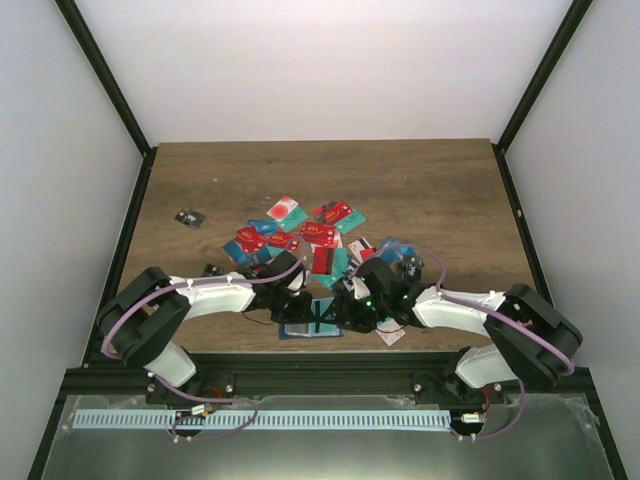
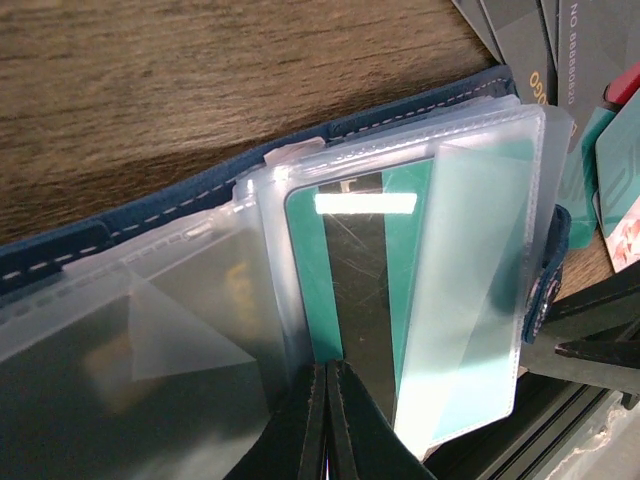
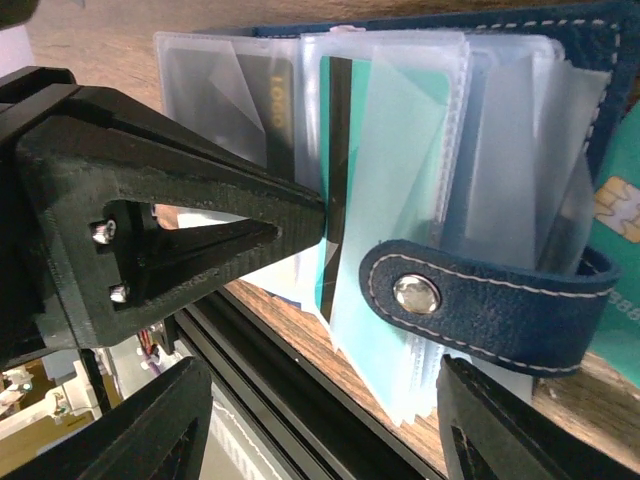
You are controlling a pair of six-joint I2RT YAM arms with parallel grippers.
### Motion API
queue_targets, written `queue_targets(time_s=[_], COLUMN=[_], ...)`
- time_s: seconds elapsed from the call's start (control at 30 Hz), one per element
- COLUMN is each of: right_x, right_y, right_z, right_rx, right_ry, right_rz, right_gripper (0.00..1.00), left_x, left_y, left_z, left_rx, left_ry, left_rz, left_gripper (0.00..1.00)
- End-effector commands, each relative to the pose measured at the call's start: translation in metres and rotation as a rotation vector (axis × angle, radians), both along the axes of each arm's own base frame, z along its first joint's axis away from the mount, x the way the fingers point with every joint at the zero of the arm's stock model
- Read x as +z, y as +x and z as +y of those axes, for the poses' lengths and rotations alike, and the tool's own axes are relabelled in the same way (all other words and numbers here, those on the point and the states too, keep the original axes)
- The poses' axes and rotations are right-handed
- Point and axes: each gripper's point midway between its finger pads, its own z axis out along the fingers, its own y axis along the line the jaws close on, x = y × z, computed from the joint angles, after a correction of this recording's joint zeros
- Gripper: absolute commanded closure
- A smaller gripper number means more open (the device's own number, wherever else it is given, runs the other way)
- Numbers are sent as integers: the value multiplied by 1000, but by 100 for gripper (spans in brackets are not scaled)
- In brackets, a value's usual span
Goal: Put the credit cards into the card holder
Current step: Insert the credit card into the card holder.
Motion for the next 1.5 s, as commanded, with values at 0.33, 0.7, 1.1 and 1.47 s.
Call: queue_targets(time_s=[0.33,0.7,1.1,1.47], right_x=[15,20,15,9], right_y=[10,15,10,8], right_z=[18,5,11,12], right_rx=[51,29,65,74], right_ry=[32,-68,-36,-34], right_rz=[-53,-80,-55,-44], right_gripper=[37,37,37,37], left_x=[-10,-9,-7,-8], left_y=[2,4,7,6], left_z=[0,0,-3,-3], left_rx=[-12,-6,1,3], left_ry=[33,40,34,35], left_rz=[1,-5,-8,-4], left_gripper=[96,96,96,96])
